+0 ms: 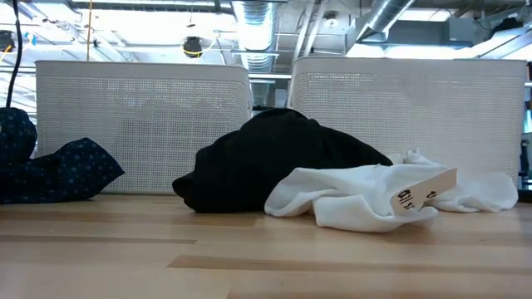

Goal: Sort clothes
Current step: Put the white sock into the right laundry bin

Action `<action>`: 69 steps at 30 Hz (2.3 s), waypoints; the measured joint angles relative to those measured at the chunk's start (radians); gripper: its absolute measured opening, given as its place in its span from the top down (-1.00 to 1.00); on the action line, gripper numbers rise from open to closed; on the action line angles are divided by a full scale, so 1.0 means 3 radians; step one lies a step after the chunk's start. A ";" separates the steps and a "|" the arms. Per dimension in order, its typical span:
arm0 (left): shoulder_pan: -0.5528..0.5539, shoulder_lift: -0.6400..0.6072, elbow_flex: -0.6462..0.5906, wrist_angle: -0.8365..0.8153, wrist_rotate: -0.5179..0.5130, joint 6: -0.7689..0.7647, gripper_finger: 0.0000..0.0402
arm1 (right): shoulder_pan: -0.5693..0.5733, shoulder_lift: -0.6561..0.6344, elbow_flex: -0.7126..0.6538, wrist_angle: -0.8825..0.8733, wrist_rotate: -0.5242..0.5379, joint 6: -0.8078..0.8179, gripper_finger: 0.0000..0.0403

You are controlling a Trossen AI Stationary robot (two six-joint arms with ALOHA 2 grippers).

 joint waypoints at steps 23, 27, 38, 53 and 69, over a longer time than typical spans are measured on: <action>0.0598 0.0530 0.0003 0.0802 0.0276 0.0967 -0.21 | 0.0423 0.1478 -0.0001 0.0362 -0.0079 0.0563 -0.09; 0.0801 0.0772 0.0003 0.1195 0.0544 0.1253 -0.21 | 0.0498 0.1470 -0.0003 0.0370 -0.0094 0.0709 -0.09; 0.1461 0.1466 0.0003 0.2169 0.1178 0.1884 -0.21 | 0.0774 0.1461 -0.0003 0.0364 0.0016 0.1092 -0.09; 0.2046 0.2141 0.0003 0.3055 0.1881 0.2115 0.01 | 0.0941 0.1461 -0.0003 0.0378 0.0285 0.1208 -0.09; 0.2101 0.2287 0.0005 0.3265 0.1997 0.2173 0.94 | 0.0934 0.1461 -0.0003 0.0384 0.0440 0.1204 -0.09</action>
